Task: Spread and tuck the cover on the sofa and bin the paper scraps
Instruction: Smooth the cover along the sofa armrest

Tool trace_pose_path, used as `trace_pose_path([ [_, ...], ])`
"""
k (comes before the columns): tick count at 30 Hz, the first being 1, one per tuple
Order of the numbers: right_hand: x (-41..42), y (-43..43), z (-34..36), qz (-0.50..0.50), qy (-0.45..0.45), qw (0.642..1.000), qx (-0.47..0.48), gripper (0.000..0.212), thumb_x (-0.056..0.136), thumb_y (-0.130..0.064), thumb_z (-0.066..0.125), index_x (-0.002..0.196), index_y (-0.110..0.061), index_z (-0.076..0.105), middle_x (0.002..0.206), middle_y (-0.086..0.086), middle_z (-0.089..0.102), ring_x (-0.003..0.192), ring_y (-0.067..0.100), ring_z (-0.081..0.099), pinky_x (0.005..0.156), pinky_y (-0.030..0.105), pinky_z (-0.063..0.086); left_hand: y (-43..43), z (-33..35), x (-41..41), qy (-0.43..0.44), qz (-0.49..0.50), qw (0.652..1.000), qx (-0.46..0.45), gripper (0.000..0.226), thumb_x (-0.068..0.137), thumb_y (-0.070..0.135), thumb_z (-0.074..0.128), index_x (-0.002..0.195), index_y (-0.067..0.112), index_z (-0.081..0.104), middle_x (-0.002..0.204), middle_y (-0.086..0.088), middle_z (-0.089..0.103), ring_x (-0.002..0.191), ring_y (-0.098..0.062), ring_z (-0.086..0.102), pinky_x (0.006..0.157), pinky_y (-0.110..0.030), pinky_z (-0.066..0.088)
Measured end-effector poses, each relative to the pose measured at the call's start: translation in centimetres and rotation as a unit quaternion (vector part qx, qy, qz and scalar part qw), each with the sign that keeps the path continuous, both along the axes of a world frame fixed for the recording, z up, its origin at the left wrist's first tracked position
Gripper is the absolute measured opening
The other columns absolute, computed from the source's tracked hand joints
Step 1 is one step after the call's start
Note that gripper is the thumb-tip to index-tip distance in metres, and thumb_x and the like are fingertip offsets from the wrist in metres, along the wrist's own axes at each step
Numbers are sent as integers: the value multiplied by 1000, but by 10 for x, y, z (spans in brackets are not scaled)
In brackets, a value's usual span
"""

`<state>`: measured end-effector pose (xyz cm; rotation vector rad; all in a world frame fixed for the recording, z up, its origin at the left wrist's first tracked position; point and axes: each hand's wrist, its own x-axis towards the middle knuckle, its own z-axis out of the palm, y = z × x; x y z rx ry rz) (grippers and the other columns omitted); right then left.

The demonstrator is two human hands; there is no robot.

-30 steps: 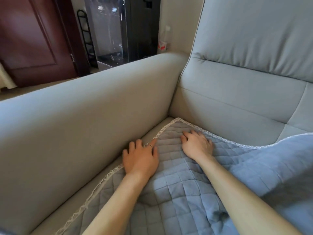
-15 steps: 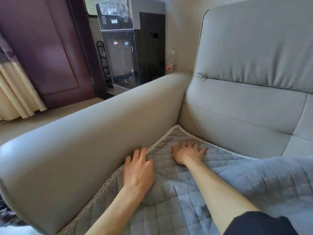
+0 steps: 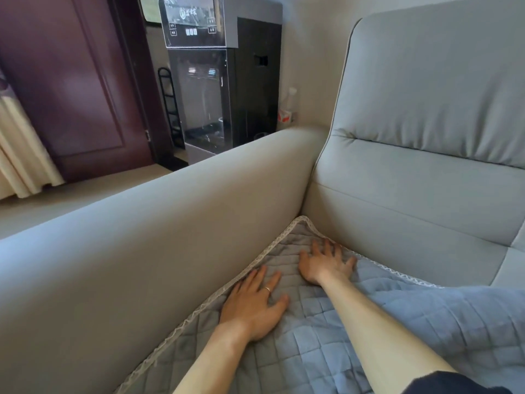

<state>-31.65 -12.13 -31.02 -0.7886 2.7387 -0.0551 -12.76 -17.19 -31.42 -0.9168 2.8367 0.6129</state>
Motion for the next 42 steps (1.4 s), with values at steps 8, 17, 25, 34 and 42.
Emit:
trace_pose_path([
  [8, -15, -18, 5, 127, 41, 982, -131, 56, 95, -30, 39, 148, -15, 33, 160, 7, 22, 143, 30, 27, 112, 43, 30, -12, 8, -48, 83, -26, 985, -148, 54, 97, 38, 36, 147, 18, 38, 155, -3, 33, 143, -19, 26, 114, -32, 24],
  [17, -35, -49, -6, 170, 25, 983, -65, 73, 96, -62, 17, 157, -25, -2, 164, -1, -11, 151, 18, -7, 121, 43, 3, -39, 0, -63, 49, -26, 996, -64, 68, 100, 45, 25, 156, 19, -5, 163, 3, -10, 149, -9, -9, 120, -27, -8],
  [25, -69, -67, -13, 141, 11, 990, -6, 71, 95, -57, 15, 157, -22, 10, 165, -4, 2, 151, 16, 2, 120, 48, 7, -37, -8, -90, 58, -17, 998, -36, 68, 99, 42, 27, 156, 19, -2, 164, 3, -5, 149, -8, -5, 117, -24, -7],
  [34, -65, -69, -12, 165, 21, 986, -25, 68, 95, -56, 16, 155, -24, 20, 164, -3, 14, 150, 20, 12, 119, 49, 13, -36, -14, -78, 82, 20, 995, -57, 69, 97, 43, 29, 157, 16, 6, 164, 1, 3, 149, -10, 1, 118, -26, -1],
  [42, -45, -76, -46, 149, 60, 979, -129, 58, 98, -48, 23, 148, -23, 36, 160, -1, 27, 145, 21, 26, 117, 42, 20, -46, -31, -73, 80, 49, 993, -70, 68, 97, 46, 29, 156, 18, 12, 164, 1, 9, 149, -12, 9, 119, -29, 9],
])
